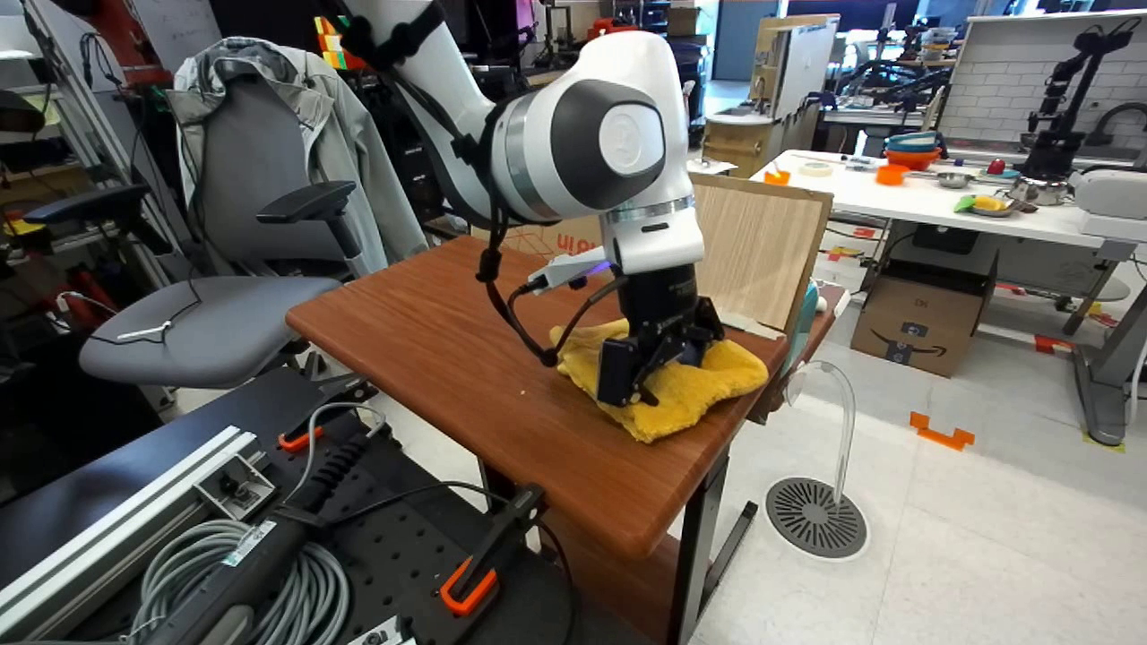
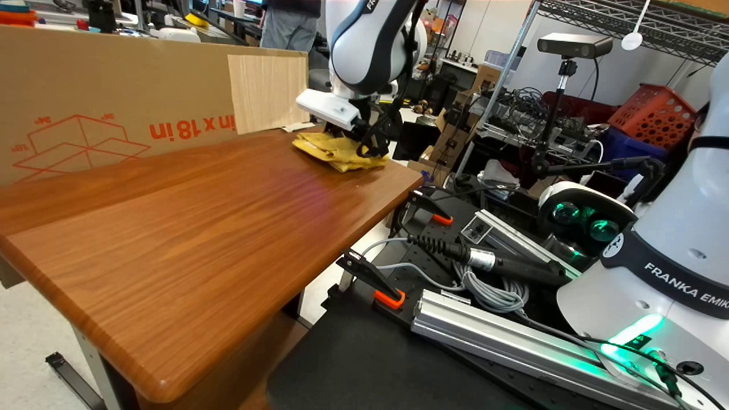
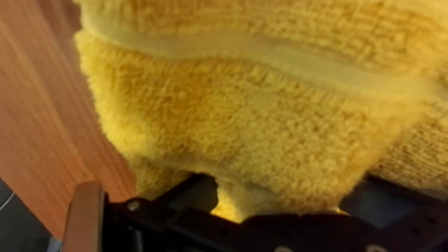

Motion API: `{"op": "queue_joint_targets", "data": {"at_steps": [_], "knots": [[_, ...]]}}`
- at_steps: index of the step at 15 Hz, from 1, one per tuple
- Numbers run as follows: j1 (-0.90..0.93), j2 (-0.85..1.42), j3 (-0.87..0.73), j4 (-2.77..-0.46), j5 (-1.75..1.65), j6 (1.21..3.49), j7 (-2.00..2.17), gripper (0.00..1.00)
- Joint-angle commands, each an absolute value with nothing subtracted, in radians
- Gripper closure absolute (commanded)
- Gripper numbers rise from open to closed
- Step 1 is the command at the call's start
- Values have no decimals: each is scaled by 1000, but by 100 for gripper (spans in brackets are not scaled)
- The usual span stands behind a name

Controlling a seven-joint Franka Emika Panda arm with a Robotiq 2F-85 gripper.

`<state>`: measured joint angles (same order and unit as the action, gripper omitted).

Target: Use the yellow towel to wipe the countertop

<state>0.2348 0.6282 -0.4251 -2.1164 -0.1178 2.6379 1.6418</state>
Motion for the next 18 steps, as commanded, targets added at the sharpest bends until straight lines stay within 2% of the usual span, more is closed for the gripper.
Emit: {"op": "queue_joint_targets", "data": {"at_steps": [1, 10, 18], "knots": [[254, 650, -419, -2213, -198, 2696, 1662, 0], [426, 561, -346, -2363, -398, 2848, 1631, 0], [612, 614, -222, -2254, -387, 2885, 1742, 0]]}}
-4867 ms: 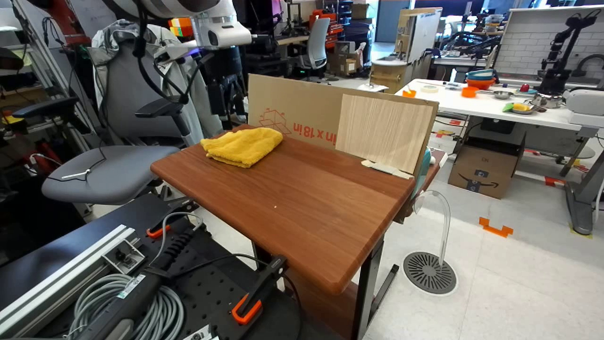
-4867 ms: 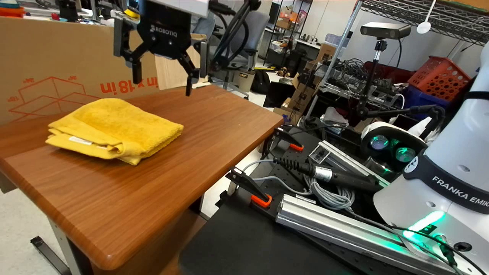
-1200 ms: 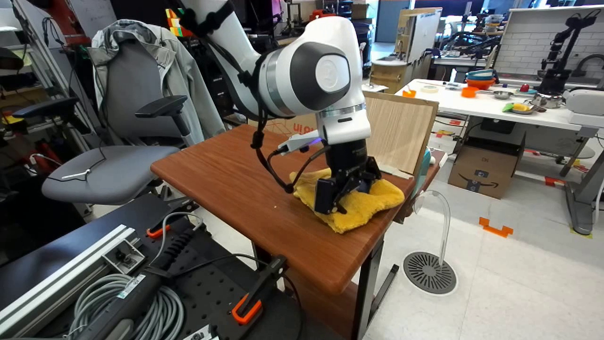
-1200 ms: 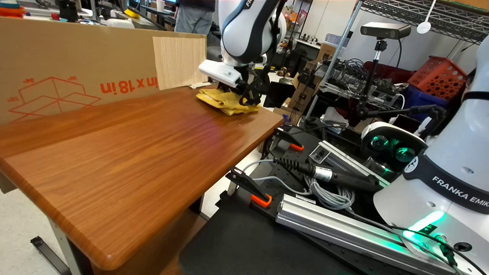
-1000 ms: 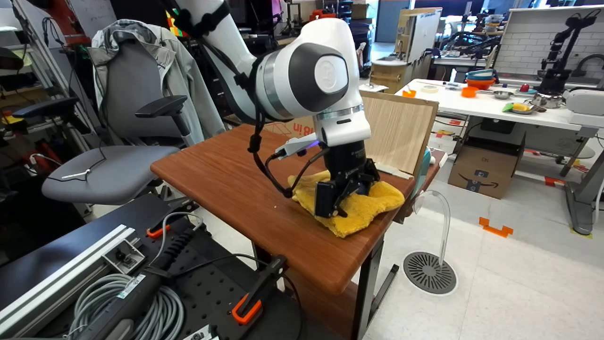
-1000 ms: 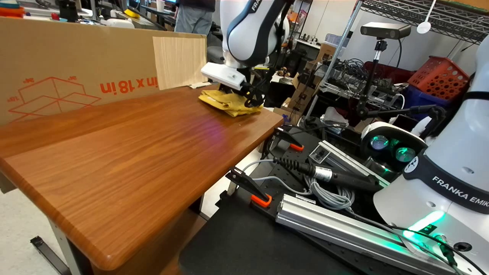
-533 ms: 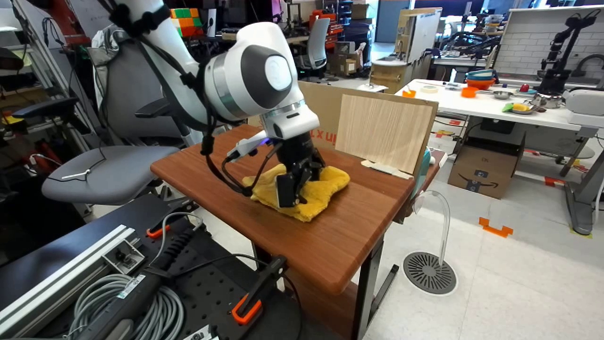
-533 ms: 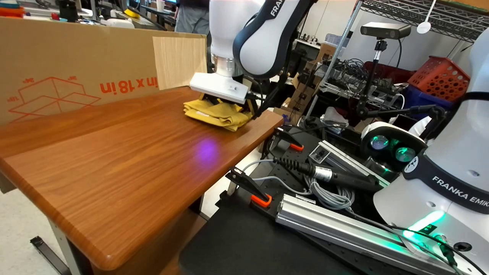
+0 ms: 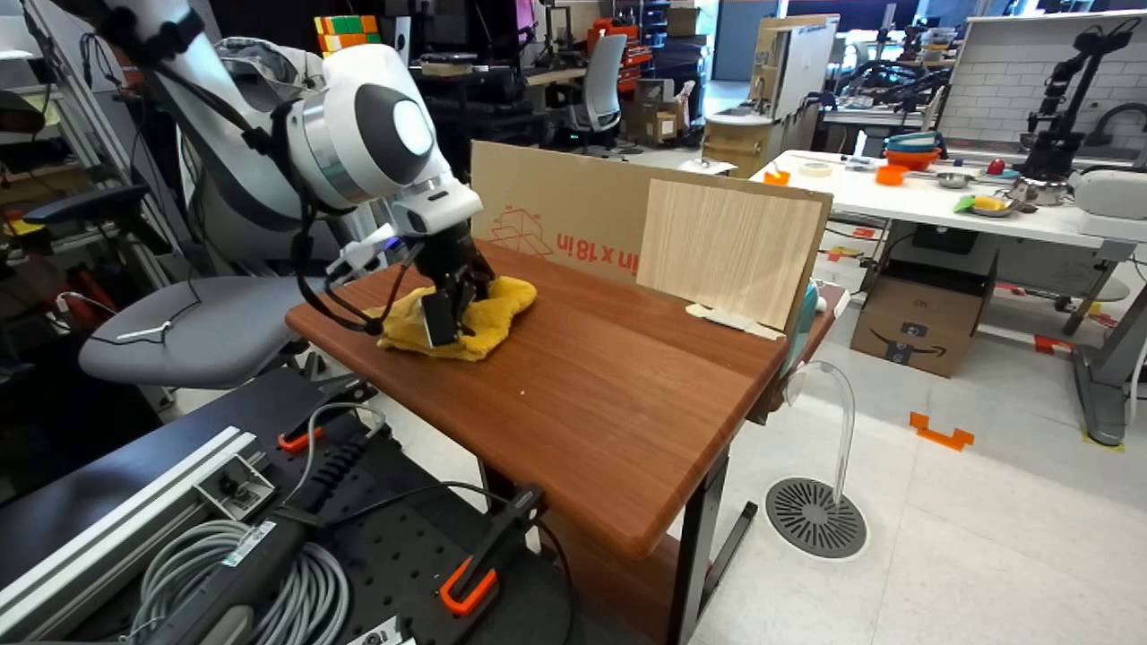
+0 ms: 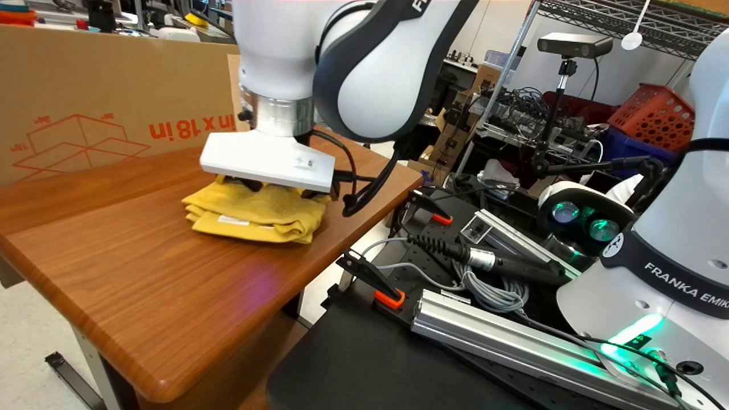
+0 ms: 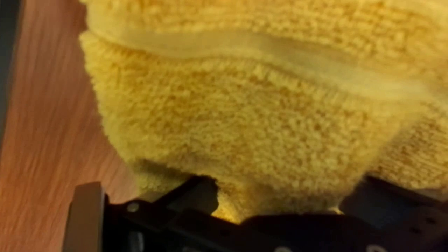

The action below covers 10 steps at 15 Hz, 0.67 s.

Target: Use the yellow towel to wipe the countertop

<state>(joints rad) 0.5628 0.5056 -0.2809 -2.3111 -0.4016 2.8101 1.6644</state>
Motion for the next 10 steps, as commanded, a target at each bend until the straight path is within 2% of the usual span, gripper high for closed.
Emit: {"op": "queue_joint_targets", "data": {"at_steps": [1, 4, 10], "knots": [[627, 638, -211, -2225, -380, 2891, 1758, 0], [645, 695, -241, -2124, -372, 2895, 1804, 0], [544, 747, -342, -2022, -299, 2876, 1857, 0]]}}
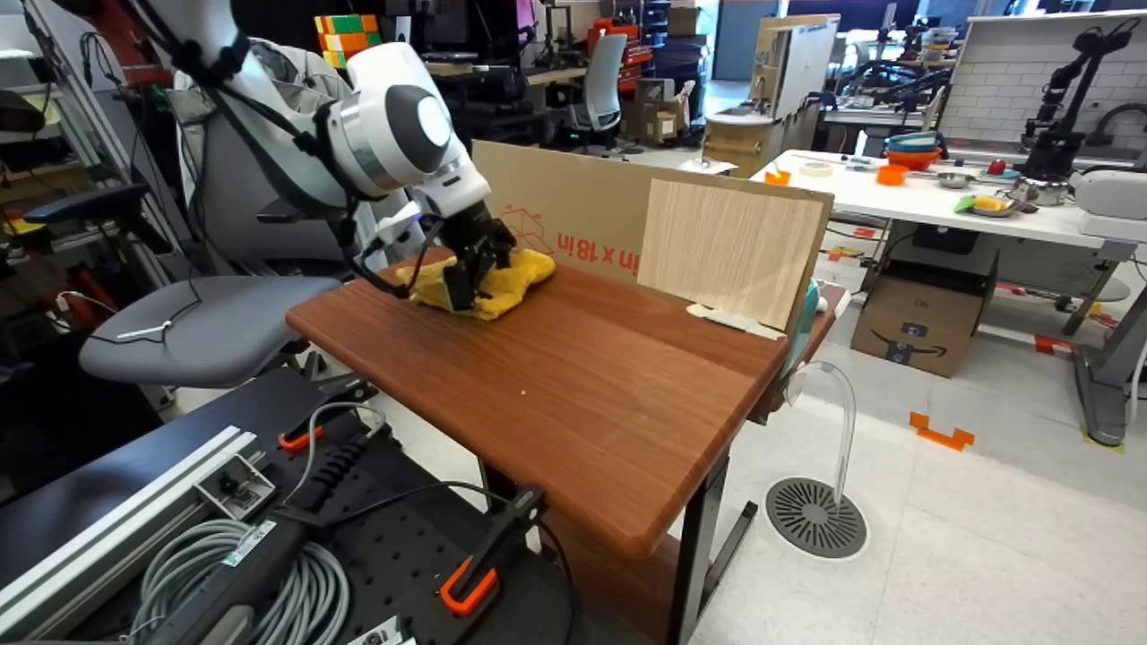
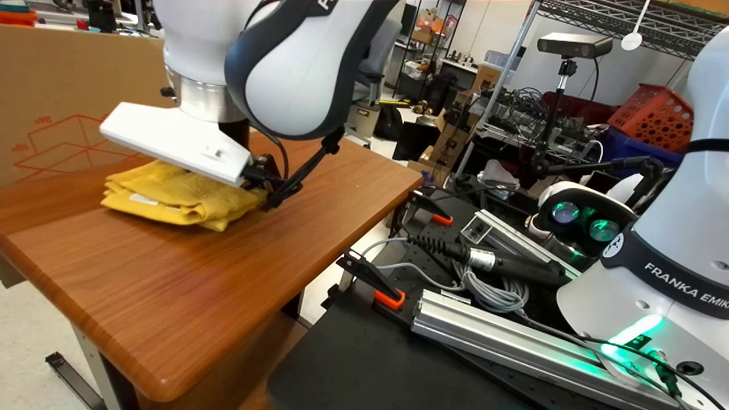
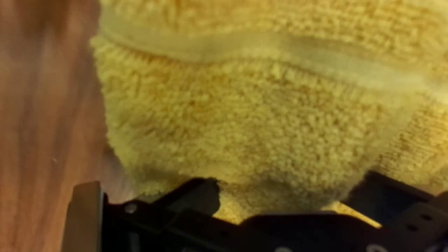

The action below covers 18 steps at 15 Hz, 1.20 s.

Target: Use the yellow towel to wipe the countertop

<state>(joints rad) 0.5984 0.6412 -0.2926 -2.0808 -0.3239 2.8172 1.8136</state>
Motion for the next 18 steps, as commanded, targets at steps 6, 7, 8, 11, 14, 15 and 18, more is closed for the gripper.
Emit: {"op": "queue_joint_targets", "data": {"at_steps": [6, 7, 8, 11, 14, 15, 18], "knots": [[479, 708, -434, -2143, -307, 2858, 1860, 0], [475, 700, -443, -2161, -307, 2848, 1856, 0], [482, 694, -463, -2184, -315, 2854, 1861, 0], [487, 669, -501, -2238, -324, 2869, 1864, 0], [487, 612, -501, -2284, -325, 2861, 1841, 0], [492, 588, -507, -2305, -330, 2862, 1840, 0], [552, 535, -582, -2352, -378, 2954, 1878, 0]]}}
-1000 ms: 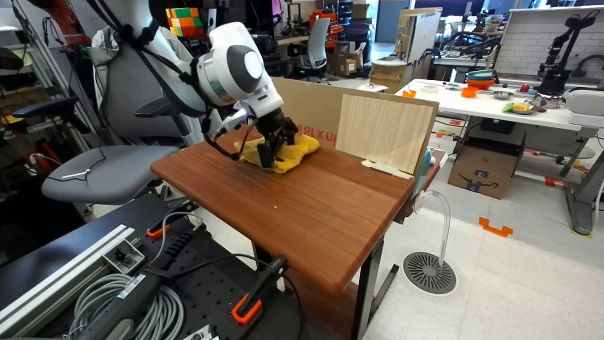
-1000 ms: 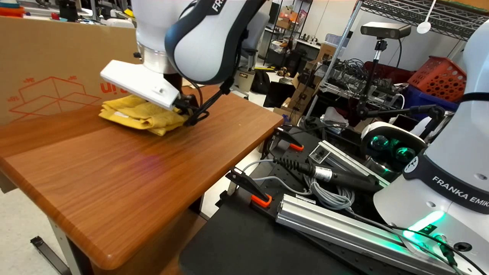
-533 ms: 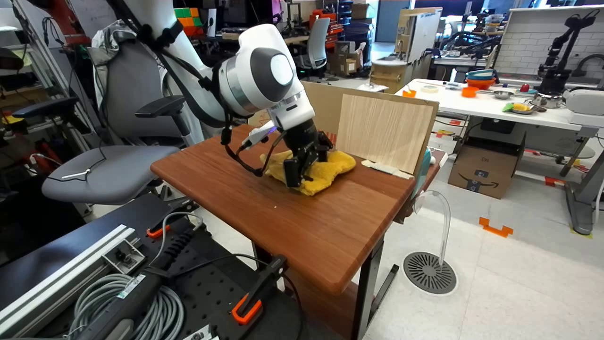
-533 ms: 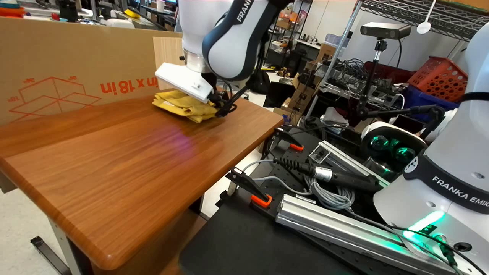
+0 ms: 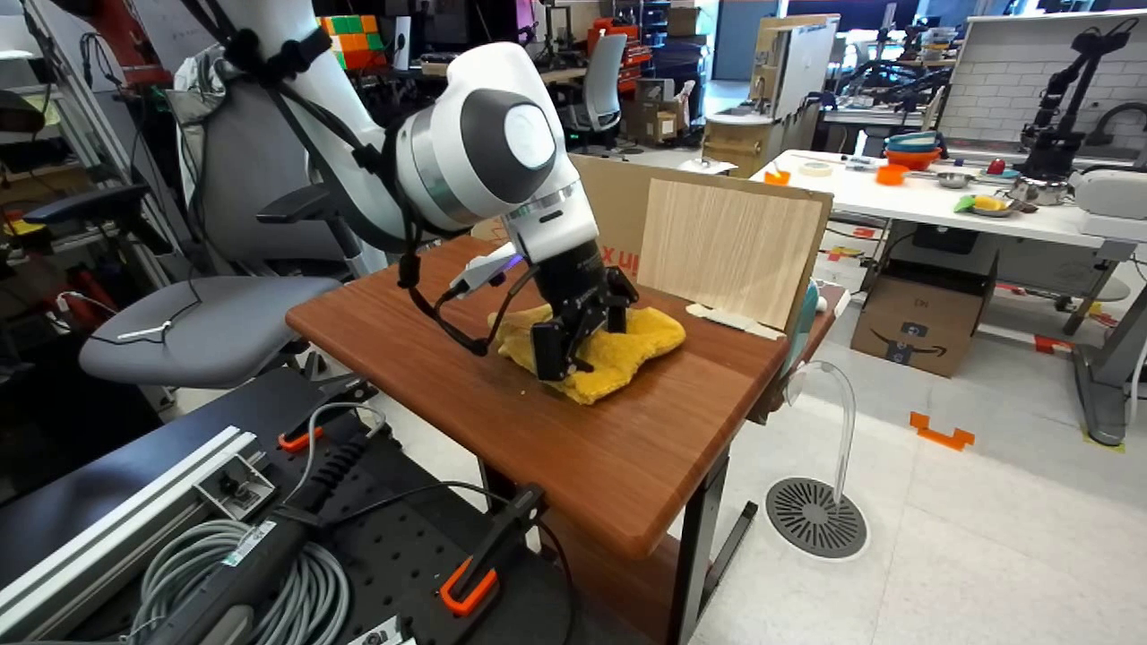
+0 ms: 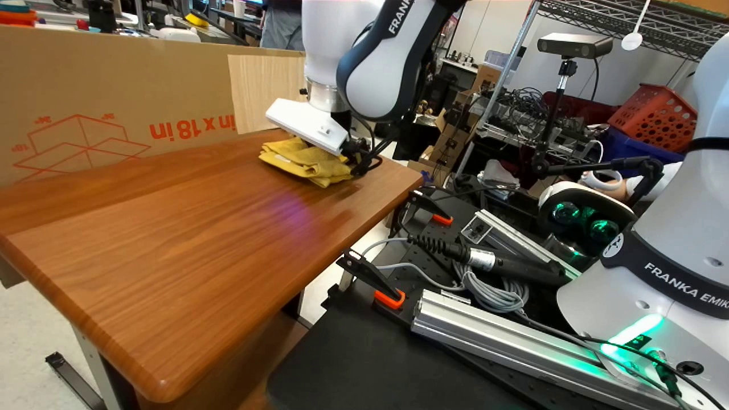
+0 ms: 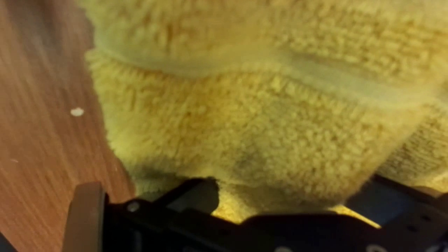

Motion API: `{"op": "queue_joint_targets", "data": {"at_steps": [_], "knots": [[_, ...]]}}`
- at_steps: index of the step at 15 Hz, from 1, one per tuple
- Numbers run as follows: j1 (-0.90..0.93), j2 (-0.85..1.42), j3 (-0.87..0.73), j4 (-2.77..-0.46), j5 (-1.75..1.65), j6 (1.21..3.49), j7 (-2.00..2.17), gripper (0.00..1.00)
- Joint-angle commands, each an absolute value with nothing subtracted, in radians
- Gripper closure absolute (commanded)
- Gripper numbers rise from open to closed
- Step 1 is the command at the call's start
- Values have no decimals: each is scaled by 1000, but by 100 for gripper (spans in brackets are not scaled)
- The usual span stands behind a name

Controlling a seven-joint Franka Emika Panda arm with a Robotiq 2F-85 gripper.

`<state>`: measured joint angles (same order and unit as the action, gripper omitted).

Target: Use the yellow towel to wipe the countertop

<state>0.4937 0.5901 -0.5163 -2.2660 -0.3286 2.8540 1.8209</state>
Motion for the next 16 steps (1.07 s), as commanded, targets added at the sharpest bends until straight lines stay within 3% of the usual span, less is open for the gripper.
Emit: {"op": "queue_joint_targets", "data": {"at_steps": [1, 6, 9, 14, 15, 16], "knots": [[589, 508, -628, -2375, -387, 3000, 1894, 0], [855, 482, -920, -2462, -279, 3227, 1842, 0], [951, 454, -1017, -2514, -240, 3299, 1843, 0], [1074, 459, -1136, -2566, -205, 3332, 1841, 0], [1005, 476, -1040, -2528, -67, 3307, 1689, 0], [1022, 475, -1059, -2537, -66, 3307, 1691, 0]]}}
